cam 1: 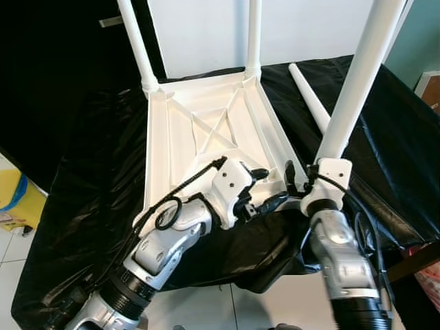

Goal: Building children table

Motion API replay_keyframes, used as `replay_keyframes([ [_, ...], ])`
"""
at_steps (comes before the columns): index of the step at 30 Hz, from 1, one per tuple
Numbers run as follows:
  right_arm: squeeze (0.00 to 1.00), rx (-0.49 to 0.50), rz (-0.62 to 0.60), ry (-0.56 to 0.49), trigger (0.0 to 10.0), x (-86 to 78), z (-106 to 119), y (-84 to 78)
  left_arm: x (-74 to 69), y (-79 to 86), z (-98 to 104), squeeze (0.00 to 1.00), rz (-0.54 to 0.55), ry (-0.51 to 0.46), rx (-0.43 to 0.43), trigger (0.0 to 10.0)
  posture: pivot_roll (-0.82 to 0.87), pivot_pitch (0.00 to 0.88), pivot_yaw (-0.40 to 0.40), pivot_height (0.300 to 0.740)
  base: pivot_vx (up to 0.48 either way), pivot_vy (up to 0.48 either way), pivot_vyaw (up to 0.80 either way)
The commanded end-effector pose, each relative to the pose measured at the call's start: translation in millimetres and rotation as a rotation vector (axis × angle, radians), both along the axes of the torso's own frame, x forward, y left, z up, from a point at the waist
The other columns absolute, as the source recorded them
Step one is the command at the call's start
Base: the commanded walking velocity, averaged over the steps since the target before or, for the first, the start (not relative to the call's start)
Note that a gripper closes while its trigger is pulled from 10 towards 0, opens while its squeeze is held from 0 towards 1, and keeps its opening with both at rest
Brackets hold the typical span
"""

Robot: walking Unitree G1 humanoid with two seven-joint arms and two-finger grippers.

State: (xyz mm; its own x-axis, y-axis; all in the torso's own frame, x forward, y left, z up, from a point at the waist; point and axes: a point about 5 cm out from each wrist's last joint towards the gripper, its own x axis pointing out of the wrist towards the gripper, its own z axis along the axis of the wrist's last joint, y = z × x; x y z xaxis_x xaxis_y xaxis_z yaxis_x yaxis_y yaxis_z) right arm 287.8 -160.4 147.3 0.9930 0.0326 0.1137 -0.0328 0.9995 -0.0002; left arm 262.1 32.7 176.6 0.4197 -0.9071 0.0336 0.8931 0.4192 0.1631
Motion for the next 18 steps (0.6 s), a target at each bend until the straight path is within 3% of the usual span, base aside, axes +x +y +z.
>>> replay_keyframes([
  [1,1.00,0.014,0.046,-0.006,10.0,-1.5,-1,1.6,-6.9,-3.0,-3,0.00,-0.140,0.013,0.035,10.0,-0.12,0.058,0.054,0.740,0.000,0.000,0.00],
  [3,1.00,-0.009,0.107,-0.008,10.0,-0.5,0,-4.6,-6.5,-2.7,-3,0.00,-0.138,0.013,0.034,10.0,-0.12,0.059,0.055,0.740,0.000,0.000,0.00],
  [4,0.33,-0.035,0.170,-0.007,10.0,1.0,1,-9.5,-6.0,-2.5,-3,0.00,-0.135,0.013,0.034,10.0,-0.12,0.060,0.057,0.740,0.000,0.000,0.00],
  [5,0.00,-0.060,0.227,-0.002,10.0,3.0,1,-12.8,-5.6,-2.2,-3,0.00,-0.133,0.013,0.033,10.0,-0.12,0.061,0.058,0.740,0.000,0.000,0.00],
  [7,0.00,-0.060,0.227,-0.002,10.0,3.0,1,-12.8,-5.6,-2.2,-3,0.00,-0.133,0.013,0.033,10.0,-0.12,0.061,0.058,0.740,0.000,0.000,0.00],
  [8,0.00,-0.113,0.356,0.013,10.0,6.3,2,-15.8,-5.0,-1.6,-2,0.00,-0.130,0.012,0.033,10.0,-0.12,0.059,0.059,0.740,0.000,0.000,0.00],
  [18,0.00,-0.177,0.499,0.048,10.0,11.4,2,-20.9,-4.7,-0.9,-1,0.00,-0.130,0.009,0.034,10.0,-0.11,0.058,0.066,0.740,0.000,0.000,0.00],
])
